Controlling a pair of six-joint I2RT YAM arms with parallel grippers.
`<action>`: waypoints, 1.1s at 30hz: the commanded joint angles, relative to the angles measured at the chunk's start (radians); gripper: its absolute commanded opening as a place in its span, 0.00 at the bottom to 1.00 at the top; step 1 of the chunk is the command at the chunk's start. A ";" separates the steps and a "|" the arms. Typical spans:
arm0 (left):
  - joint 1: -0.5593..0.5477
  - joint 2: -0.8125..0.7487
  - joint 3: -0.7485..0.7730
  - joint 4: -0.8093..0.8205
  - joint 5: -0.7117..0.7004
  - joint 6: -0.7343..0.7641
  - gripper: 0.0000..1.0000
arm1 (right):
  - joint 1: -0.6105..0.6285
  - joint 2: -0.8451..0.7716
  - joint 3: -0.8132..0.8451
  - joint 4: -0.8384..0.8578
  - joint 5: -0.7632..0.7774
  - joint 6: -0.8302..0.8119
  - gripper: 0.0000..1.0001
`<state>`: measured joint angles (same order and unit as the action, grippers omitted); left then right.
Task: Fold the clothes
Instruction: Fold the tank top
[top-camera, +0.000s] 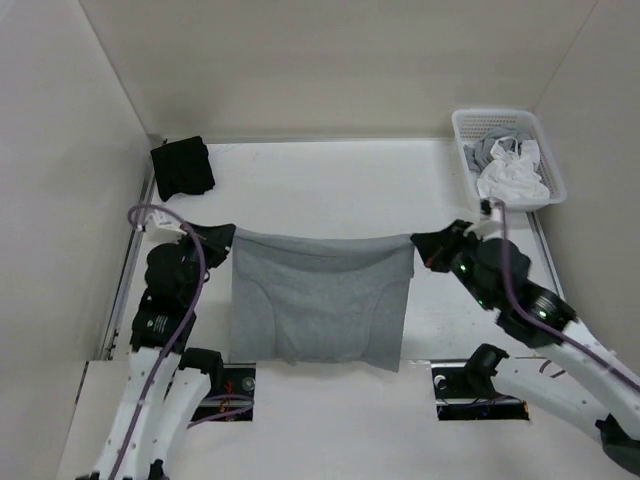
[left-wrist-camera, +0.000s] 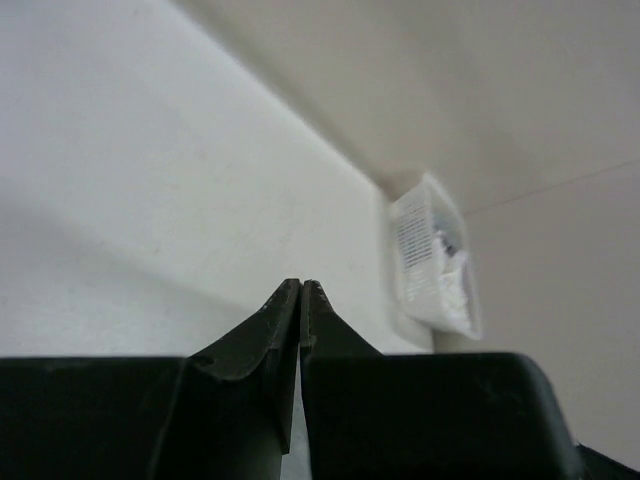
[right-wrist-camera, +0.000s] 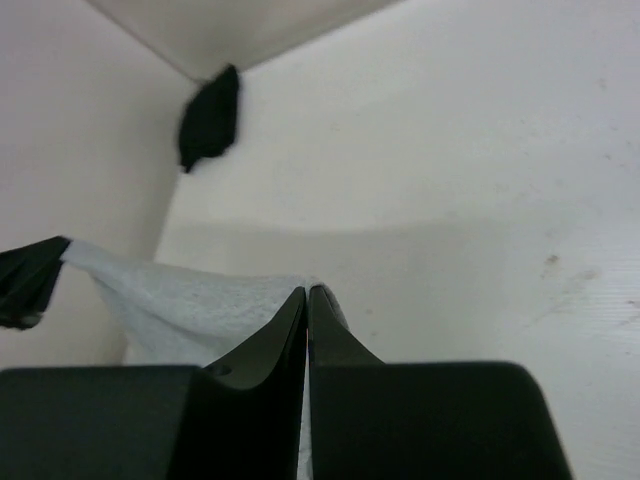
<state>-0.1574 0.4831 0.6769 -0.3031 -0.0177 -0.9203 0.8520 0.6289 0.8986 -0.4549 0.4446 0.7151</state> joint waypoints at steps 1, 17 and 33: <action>0.012 0.148 -0.075 0.137 -0.016 0.012 0.01 | -0.237 0.161 -0.111 0.218 -0.315 -0.026 0.04; 0.088 0.941 0.187 0.565 0.024 -0.083 0.01 | -0.630 0.953 0.168 0.578 -0.679 0.007 0.03; 0.189 0.421 -0.350 0.553 0.189 -0.101 0.01 | -0.482 0.465 -0.394 0.636 -0.546 0.069 0.03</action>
<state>0.0135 0.9730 0.3557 0.2302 0.1059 -1.0172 0.3321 1.1671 0.5255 0.1539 -0.1699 0.7727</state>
